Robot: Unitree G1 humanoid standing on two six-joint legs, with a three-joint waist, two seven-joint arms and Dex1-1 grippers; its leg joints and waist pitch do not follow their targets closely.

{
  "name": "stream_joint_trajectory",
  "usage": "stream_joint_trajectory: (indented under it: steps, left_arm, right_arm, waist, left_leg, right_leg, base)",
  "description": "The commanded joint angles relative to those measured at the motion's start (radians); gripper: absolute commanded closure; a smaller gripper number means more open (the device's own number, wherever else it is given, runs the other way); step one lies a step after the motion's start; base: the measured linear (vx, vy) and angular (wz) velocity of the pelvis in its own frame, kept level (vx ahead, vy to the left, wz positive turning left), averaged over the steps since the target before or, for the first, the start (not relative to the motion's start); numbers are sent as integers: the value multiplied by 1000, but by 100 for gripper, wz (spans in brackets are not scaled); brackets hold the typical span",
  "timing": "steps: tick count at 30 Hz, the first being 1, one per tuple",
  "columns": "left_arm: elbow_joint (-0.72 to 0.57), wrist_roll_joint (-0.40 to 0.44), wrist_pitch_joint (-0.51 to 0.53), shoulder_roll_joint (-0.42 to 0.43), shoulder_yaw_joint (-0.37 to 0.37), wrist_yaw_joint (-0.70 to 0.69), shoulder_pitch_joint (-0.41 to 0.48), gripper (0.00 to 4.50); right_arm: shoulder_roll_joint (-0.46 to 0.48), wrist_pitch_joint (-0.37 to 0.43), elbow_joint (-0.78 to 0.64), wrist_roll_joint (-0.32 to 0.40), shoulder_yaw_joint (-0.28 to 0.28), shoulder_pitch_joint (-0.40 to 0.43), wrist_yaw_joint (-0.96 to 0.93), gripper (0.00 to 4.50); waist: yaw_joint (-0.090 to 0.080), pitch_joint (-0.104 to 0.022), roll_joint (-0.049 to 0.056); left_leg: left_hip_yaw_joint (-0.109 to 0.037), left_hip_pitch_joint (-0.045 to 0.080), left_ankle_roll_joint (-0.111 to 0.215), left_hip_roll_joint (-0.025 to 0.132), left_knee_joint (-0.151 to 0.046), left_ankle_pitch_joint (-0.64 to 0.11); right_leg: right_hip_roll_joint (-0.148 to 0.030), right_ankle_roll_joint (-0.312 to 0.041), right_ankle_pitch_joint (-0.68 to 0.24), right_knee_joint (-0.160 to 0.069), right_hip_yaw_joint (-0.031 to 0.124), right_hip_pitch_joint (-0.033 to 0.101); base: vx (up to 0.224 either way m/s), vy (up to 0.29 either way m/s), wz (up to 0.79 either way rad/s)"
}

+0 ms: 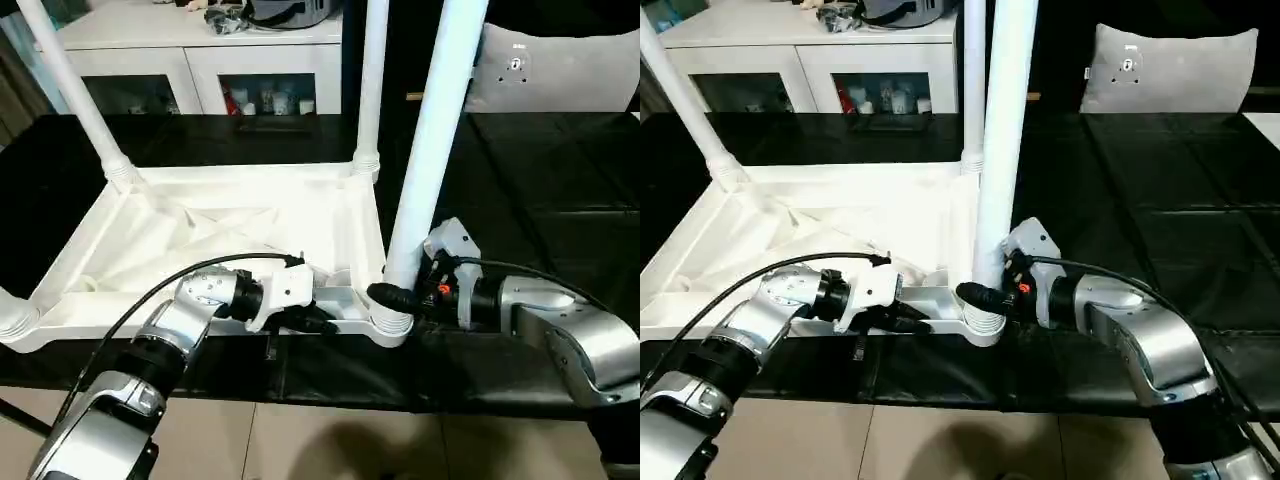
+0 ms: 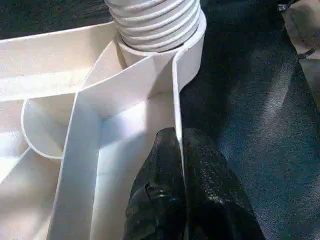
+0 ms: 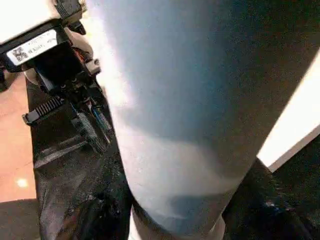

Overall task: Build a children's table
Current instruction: Insert table leg to table base

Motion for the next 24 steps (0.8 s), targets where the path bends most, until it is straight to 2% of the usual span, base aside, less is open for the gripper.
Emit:
stream_joint_trajectory:
  steps: [1,4,5,8,9,10,11,12,15,16,17,19,20,24]
  left_arm:
    - [-25,11,-3,31,-4,-28,-17,450]
    - [-27,8,0,28,-2,-27,-17,450]
    - [-25,6,3,25,1,-23,-19,450]
    - [-24,3,6,24,4,-20,-19,450]
    - [-24,1,8,24,6,-20,-19,450]
    - [-24,-1,9,24,6,-20,-19,450]
    - [-22,-1,10,24,7,-19,-19,450]
    - [-21,-2,11,24,8,-17,-20,450]
    - [-18,-5,15,22,11,-12,-23,450]
    - [-17,-5,16,21,11,-11,-23,450]
    - [-18,-7,18,20,13,-9,-23,450]
    - [-19,-8,21,19,14,-8,-21,450]
    - [-21,-8,22,19,13,-9,-20,450]
    - [-28,-5,22,20,10,-7,-14,450]
  right_arm:
    - [17,-3,36,4,-4,-1,1,259]
    - [45,-3,57,36,-37,11,-1,259]
    - [71,-14,95,62,-80,33,-10,259]
    - [79,-29,118,67,-99,51,-16,259]
    - [83,-43,129,67,-108,68,-20,259]
    - [84,-51,134,66,-112,77,-22,259]
    - [83,-66,130,61,-112,98,-21,259]
    - [82,-79,124,56,-111,116,-19,259]
    - [71,-111,67,28,-86,175,-9,259]
    - [68,-117,52,21,-79,188,-8,259]
    - [60,-124,38,7,-64,200,-9,259]
    - [42,-149,29,-24,-30,214,-15,259]
    - [34,-156,29,-37,-18,215,-16,259]
    - [-4,-184,30,-102,47,211,1,259]
  waist:
    - [10,-66,-21]
    - [11,-67,-20]
    - [13,-68,-15]
    - [13,-69,-16]
    - [14,-69,-9]
    - [12,-69,-13]
    - [13,-68,-8]
    - [13,-67,-10]
    - [15,-66,-6]
    - [16,-66,-8]
    - [19,-65,-3]
    - [19,-64,-6]
    - [19,-59,-2]
    - [17,-55,-5]
  left_leg:
    - [-12,-4,71,47,-70,-166]
    - [-12,-4,72,49,-70,-165]
    - [-12,-2,70,49,-70,-163]
    - [-12,-3,67,50,-71,-162]
    - [-13,-2,67,50,-71,-164]
    - [-12,-2,66,51,-71,-172]
    - [-13,-3,64,49,-72,-178]
    - [-12,-2,63,50,-73,-183]
    - [-13,-2,61,49,-74,-190]
    - [-12,-1,62,50,-74,-191]
    - [-13,-1,62,50,-76,-193]
    - [-13,0,58,49,-77,-207]
    - [-12,1,56,47,-79,-223]
    - [-13,4,54,46,-80,-257]
  right_leg:
    - [-68,-139,-347,-63,59,64]
    - [-69,-144,-345,-63,59,62]
    - [-68,-146,-339,-63,59,62]
    - [-66,-151,-317,-62,58,63]
    - [-67,-153,-312,-61,59,64]
    - [-67,-155,-308,-62,59,63]
    - [-67,-156,-313,-62,58,65]
    - [-66,-154,-318,-64,58,64]
    - [-66,-147,-326,-66,58,64]
    - [-65,-145,-321,-66,59,64]
    - [-65,-147,-318,-64,59,62]
    - [-64,-144,-328,-66,59,63]
    - [-64,-139,-353,-70,58,61]
    - [-64,-117,-416,-79,56,60]
  base:
    - [0,0,0]
    - [0,0,0]
    - [0,0,0]
    - [0,0,0]
    - [0,0,0]
    - [0,0,0]
    - [0,0,0]
    - [0,0,0]
    - [0,0,0]
    - [0,0,0]
    - [0,0,0]
    - [0,0,0]
    - [0,0,0]
    - [0,0,0]
